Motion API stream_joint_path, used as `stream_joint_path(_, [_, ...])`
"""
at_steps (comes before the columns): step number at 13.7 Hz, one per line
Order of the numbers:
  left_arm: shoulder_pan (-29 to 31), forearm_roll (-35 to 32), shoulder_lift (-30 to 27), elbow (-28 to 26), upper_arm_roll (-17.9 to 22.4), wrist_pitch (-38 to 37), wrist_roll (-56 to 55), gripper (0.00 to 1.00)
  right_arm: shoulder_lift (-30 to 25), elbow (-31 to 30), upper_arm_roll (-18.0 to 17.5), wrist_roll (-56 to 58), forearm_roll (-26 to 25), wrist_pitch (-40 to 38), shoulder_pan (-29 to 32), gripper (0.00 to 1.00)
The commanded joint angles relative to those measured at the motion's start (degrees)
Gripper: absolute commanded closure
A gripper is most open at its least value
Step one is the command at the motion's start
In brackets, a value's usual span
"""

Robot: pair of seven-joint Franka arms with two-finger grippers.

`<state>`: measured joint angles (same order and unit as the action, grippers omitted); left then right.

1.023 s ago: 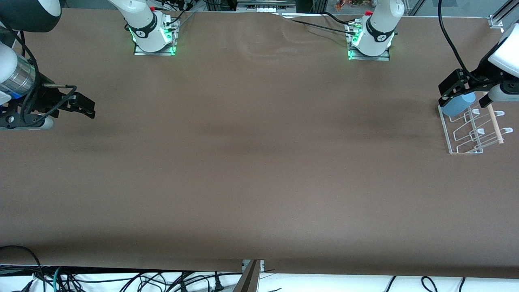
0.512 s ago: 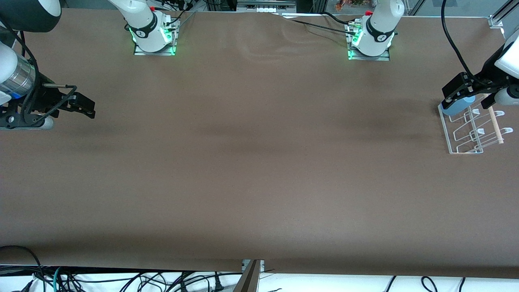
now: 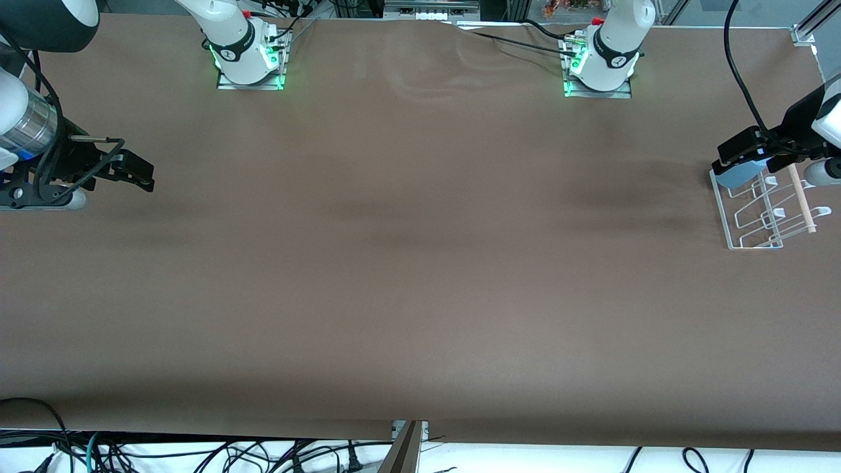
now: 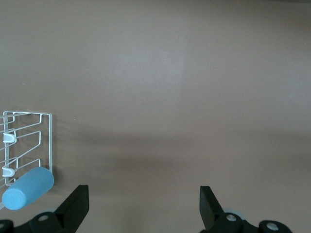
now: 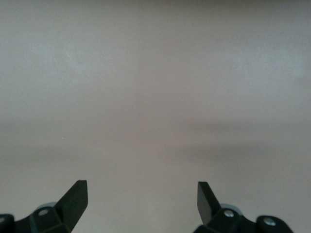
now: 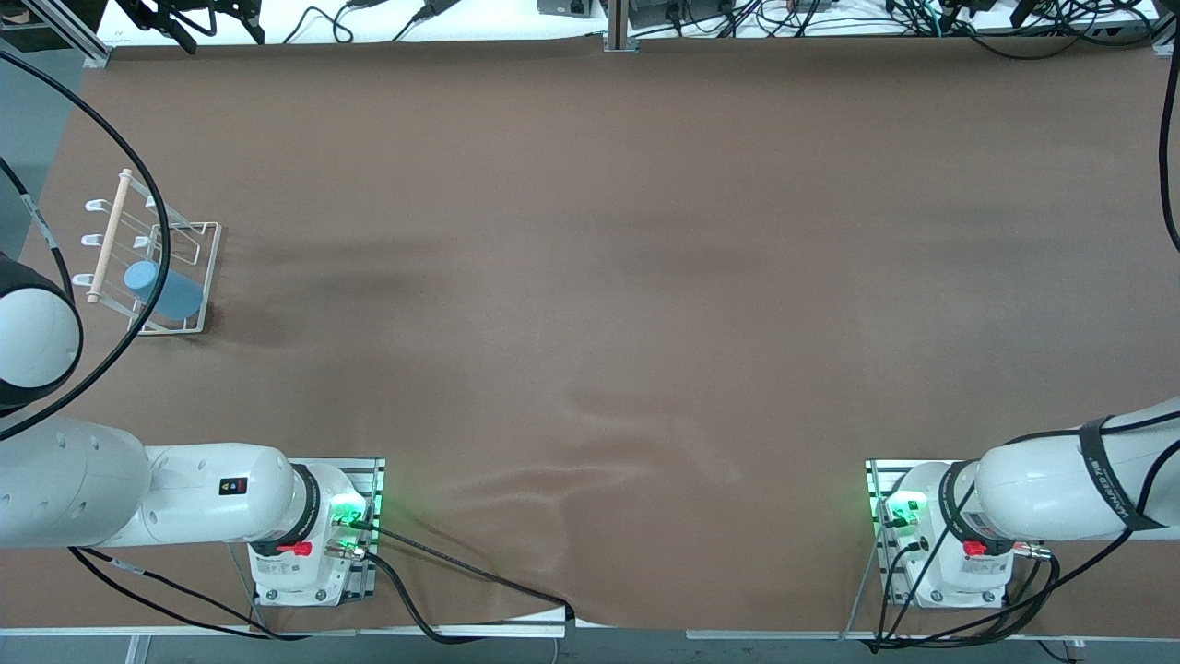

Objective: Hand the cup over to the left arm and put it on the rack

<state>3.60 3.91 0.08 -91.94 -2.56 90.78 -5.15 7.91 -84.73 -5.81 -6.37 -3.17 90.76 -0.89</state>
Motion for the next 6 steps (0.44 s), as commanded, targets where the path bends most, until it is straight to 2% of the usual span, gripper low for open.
stream_joint_path(1, [-0.1, 0.8, -0.6, -0.6, 0.0, -0.1, 0.4, 0.0, 0.0, 0.5, -0.3, 0.9, 0.0, -0.4, 0.5, 0.0])
stream_joint_path(6, [-0.4, -2.3, -0.6, -0.7, -0.4, 0.0, 0.4, 0.0, 0.0, 0.5, -0.3, 0.9, 0.0, -0.4, 0.5, 0.0])
